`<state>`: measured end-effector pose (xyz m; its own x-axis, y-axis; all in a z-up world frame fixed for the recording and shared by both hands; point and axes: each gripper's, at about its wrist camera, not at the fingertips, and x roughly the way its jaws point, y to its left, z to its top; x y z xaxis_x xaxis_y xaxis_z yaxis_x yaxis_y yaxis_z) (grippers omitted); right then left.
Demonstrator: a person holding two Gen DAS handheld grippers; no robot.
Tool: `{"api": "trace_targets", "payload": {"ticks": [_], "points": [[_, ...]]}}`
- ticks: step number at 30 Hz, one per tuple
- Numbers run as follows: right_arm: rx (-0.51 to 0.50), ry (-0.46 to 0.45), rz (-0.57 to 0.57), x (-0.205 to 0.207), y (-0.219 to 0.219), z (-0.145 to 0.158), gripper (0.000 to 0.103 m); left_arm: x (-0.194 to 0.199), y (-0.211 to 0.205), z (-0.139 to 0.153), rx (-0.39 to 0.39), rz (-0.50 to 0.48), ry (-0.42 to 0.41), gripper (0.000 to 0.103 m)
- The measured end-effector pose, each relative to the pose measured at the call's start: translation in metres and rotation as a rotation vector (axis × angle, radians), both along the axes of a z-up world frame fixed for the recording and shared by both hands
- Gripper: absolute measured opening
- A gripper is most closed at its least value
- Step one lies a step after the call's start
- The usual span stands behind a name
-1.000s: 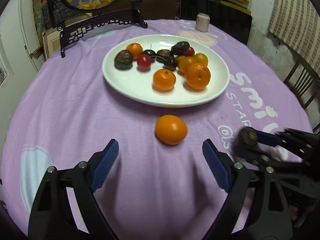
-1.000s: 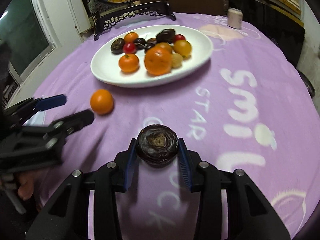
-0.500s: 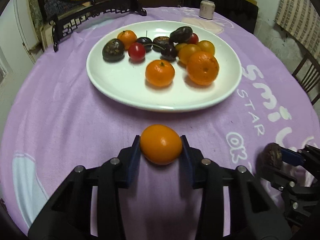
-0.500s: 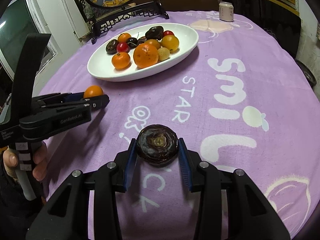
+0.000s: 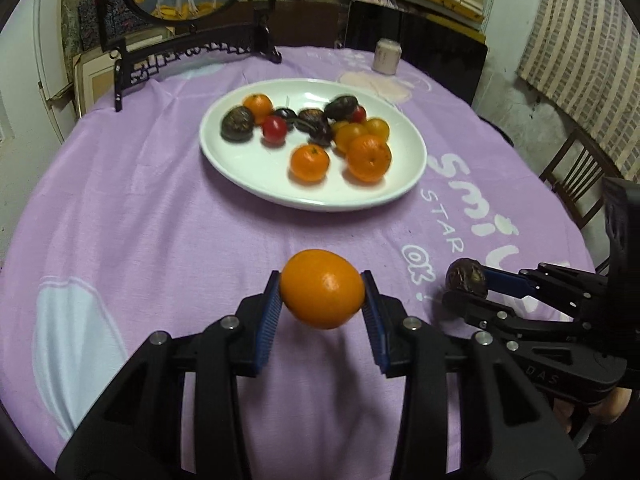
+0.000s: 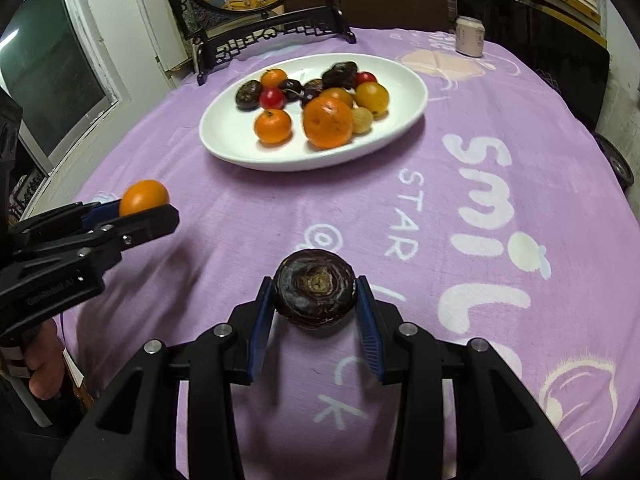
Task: Organize fruits
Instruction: 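Grasp the last dark plum with the right tool while the left tool grasps the orange tomato, then carry the orange tomato in the left tool while the right tool carries the plum, both onto plate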
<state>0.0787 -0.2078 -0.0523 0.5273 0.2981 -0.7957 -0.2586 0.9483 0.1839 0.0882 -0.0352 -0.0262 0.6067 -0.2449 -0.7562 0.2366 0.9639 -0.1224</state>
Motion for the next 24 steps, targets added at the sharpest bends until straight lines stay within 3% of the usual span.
{"api": "trace_targets", "payload": {"ticks": [7,11,14,18,21,24], "points": [[-0.029,-0.072,0.056,0.019,0.021,0.031,0.041,0.029,0.027,0.031,0.012,0.061,-0.061,0.04],[-0.03,-0.127,0.1,0.053,0.035,0.059,0.041,0.085,0.027,0.058,0.033,0.092,-0.087,0.04],[-0.036,-0.13,0.091,0.102,0.045,0.07,0.041,0.134,0.021,0.067,0.031,0.117,-0.072,0.04],[-0.053,-0.154,-0.002,0.155,0.044,0.062,0.041,0.173,0.026,0.055,-0.021,0.166,-0.042,0.04],[0.016,-0.12,0.01,0.161,0.038,0.044,0.041,0.178,0.031,0.032,-0.013,0.157,0.007,0.04],[-0.002,-0.09,0.026,0.164,0.042,0.034,0.041,0.182,0.033,0.022,-0.01,0.169,0.039,0.04]]}}
